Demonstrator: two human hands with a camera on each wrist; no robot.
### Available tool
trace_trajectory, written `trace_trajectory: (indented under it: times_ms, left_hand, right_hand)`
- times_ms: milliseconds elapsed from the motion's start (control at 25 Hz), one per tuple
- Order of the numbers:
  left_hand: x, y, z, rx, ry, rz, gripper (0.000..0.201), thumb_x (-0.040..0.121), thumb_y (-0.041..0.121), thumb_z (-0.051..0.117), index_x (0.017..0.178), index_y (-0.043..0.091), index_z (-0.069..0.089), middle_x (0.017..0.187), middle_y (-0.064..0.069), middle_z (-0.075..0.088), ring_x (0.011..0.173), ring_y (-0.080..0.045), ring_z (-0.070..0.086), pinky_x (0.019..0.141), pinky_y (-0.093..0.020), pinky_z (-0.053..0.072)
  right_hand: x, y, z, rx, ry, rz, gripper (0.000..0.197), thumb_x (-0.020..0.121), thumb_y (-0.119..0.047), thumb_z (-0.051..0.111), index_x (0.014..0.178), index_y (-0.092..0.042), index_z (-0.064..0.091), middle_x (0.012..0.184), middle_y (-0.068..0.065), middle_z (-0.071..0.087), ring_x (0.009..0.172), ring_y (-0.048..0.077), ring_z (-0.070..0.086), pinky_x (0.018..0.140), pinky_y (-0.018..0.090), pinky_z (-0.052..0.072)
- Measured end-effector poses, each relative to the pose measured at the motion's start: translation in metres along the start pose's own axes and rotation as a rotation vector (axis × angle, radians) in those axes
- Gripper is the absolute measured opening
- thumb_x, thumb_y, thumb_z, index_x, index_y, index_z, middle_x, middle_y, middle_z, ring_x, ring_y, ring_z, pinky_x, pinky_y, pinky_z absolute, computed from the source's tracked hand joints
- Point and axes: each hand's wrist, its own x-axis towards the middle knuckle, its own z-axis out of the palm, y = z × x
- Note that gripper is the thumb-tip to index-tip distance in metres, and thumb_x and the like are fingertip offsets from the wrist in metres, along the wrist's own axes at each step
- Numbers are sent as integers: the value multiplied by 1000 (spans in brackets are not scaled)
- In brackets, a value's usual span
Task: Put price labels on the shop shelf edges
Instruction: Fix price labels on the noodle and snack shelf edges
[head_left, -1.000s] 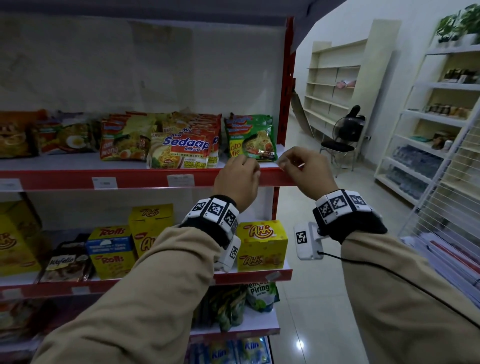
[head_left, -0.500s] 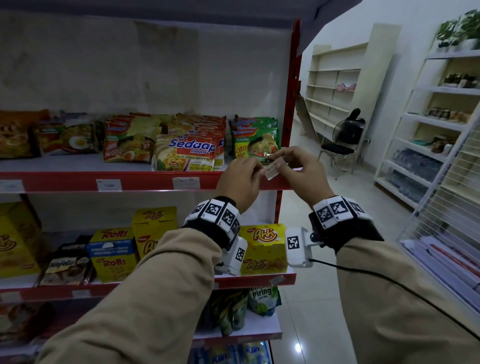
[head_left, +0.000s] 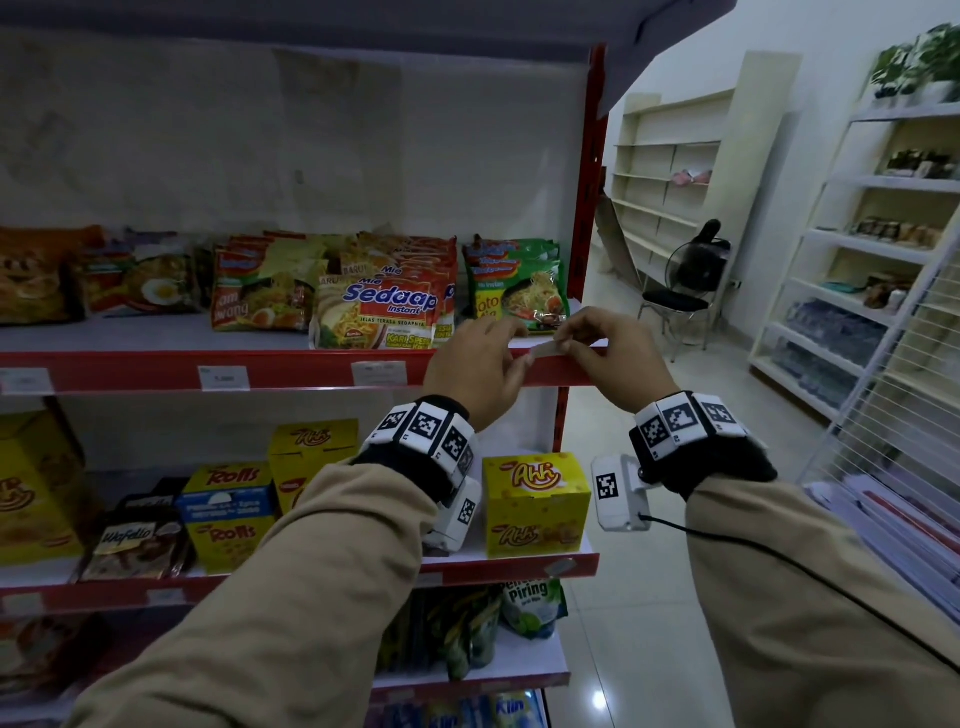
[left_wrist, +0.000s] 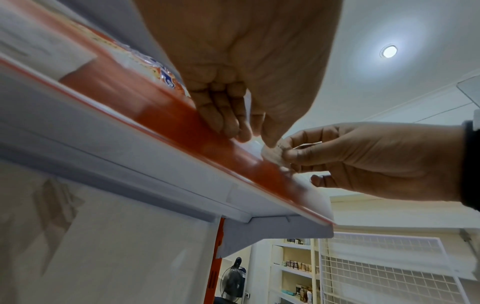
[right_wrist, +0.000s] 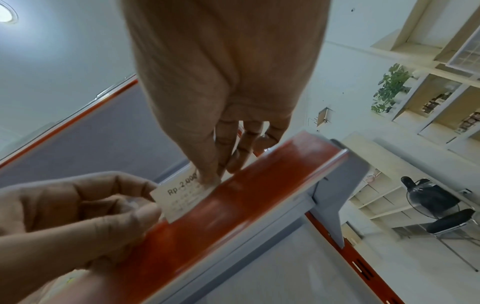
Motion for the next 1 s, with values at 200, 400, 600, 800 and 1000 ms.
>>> trace_trajectory:
  times_ms: [200,400,600,800,1000]
  left_hand:
    - [0,1,6,75,3,20,18,92,27,55,104,14,61,101,-8,52,96,-26,45,73,-30,33]
    - [0,0,7,102,1,37,19,92,26,55,103,13,62,100,-8,51,95,-25,45,71,-28,29]
    - [0,1,7,132,-18,37,21,93,30,52,101,12,61,100,-7,50,95,-24,44,73,-31,34]
    - [0,0,7,151,-59,41,19,94,29,52,101,15,63,100,-6,48,94,-23,42,73,-30,33]
    - [0,0,8,121,-72,8,18,95,30,52,103,17,61,101,-5,46,96,-22,42,75,-30,34]
  right_hand:
    - [-2,2,0,-91,-46,-53,14,83,-6,62,86,-18,68,88,-3,66,72,12,58,63,12,42]
    - [-1,2,-4,-207,-111,-75,10,79,-15,69,89,-18,68,84,1,61,74,14,55,67,25,41]
    - [3,3,-8,-351,-221,-58,9,82,-19,69,91,-17,69,84,-1,54,83,17,49,69,25,31]
    - [2,1,-10,-398,-260,-70,10,85,-23,67,93,-19,69,89,1,56,87,17,50,71,26,33]
    - [1,2,-9,-436,-273,-69,12,86,-25,65,95,-17,69,91,1,53,91,20,50,73,26,34]
